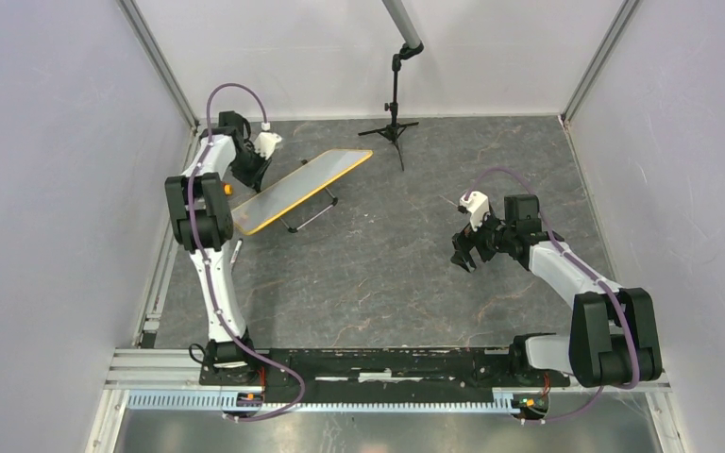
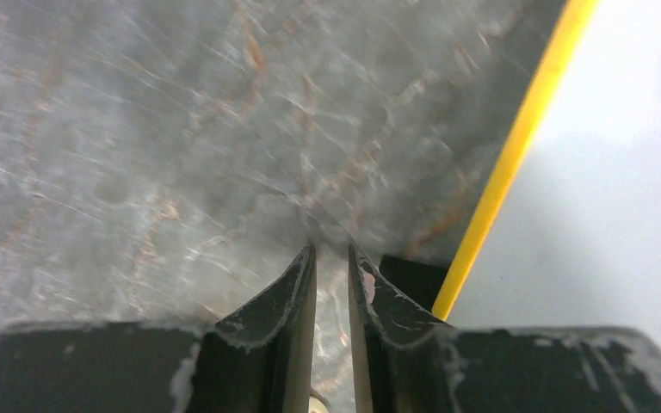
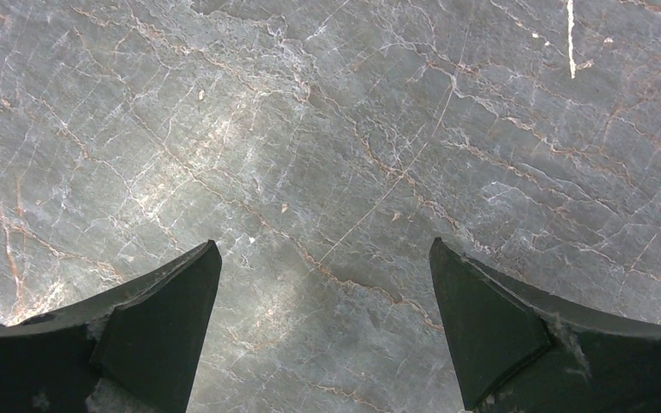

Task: Write a sentence on the whiteboard
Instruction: Move the whiteboard to the center of the board.

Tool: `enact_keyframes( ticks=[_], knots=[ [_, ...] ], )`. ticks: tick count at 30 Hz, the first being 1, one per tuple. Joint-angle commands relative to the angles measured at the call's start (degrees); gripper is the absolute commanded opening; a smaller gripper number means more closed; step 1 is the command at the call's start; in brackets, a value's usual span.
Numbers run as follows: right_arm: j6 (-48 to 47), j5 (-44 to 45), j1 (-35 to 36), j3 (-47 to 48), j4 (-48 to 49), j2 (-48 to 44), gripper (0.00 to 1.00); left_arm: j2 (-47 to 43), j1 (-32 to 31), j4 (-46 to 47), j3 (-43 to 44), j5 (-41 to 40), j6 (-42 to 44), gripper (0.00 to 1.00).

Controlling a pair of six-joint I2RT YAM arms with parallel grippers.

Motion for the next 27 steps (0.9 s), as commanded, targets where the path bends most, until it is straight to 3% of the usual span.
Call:
enact_keyframes(
  ticks=[1,14,27],
  knots=[
    [-0.52,-0.42,-0.14,2.27,0.64,0.02,0.97,-6.41,-0.63,-2.58,-7.45,4.56,3.87,0.25],
    [-0.36,-0.82,-0.14,2.35,0.64,-0.59,0.97,-16.53,-4.68,-3.98,-24.86,11.65,2.58,0.17],
    [-0.35,-1.02,-0.16,2.27,0.7,-1.49,0.97,-24.19,-16.49,-1.31,-36.33,16.69,-3.92,0.15]
  ],
)
